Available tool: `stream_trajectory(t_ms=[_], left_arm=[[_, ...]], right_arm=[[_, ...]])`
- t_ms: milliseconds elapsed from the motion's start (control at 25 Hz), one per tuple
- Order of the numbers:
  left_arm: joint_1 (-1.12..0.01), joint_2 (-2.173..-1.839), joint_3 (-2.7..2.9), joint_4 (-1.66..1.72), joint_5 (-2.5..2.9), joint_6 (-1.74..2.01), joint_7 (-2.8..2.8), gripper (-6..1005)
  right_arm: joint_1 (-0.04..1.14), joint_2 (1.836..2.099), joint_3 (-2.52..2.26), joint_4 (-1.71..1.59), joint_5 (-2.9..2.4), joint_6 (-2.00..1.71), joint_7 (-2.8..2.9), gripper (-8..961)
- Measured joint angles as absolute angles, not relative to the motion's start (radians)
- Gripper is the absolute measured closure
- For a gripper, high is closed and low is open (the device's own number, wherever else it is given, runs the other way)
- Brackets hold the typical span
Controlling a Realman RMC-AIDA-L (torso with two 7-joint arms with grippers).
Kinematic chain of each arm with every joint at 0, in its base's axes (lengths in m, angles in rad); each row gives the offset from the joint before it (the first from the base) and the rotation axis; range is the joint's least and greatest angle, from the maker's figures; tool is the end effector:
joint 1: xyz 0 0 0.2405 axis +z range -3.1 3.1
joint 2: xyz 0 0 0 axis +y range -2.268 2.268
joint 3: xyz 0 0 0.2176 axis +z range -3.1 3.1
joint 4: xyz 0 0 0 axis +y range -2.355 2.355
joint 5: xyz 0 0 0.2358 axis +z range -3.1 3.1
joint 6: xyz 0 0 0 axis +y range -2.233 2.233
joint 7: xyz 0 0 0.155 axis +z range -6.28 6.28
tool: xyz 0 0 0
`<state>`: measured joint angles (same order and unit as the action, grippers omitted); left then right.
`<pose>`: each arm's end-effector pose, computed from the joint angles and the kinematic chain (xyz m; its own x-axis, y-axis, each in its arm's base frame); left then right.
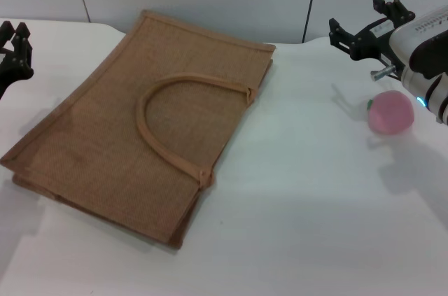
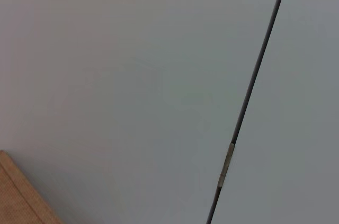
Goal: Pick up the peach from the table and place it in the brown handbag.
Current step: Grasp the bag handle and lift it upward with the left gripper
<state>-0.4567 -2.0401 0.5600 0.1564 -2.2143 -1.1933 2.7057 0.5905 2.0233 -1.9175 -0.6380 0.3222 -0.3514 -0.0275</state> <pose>-0.3415 0.3541 0.0617 0.6977 -0.0927 0.7103 0.7006 -0.1188 -0.7036 0.1982 0.4429 -0.0429 0.8998 -0.0934 -0.4262 -0.4254 -0.4044 -0.8096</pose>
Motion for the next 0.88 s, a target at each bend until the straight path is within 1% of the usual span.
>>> stream_trajectory(t_ms=[600, 880], left_arm=[[-0.459, -2.039, 0.568, 0.156, -2.21, -1.191, 2.703, 780], [-0.473, -2.026, 0.654, 0.235, -2.03, -1.19, 2.499, 779]], right_arm=[[0.593, 2.023, -1.917, -0.636, 0.322, -0.351, -0.028, 76], [0.598, 2.022, -1.92, -0.616, 0.322, -0.349, -0.026, 76]])
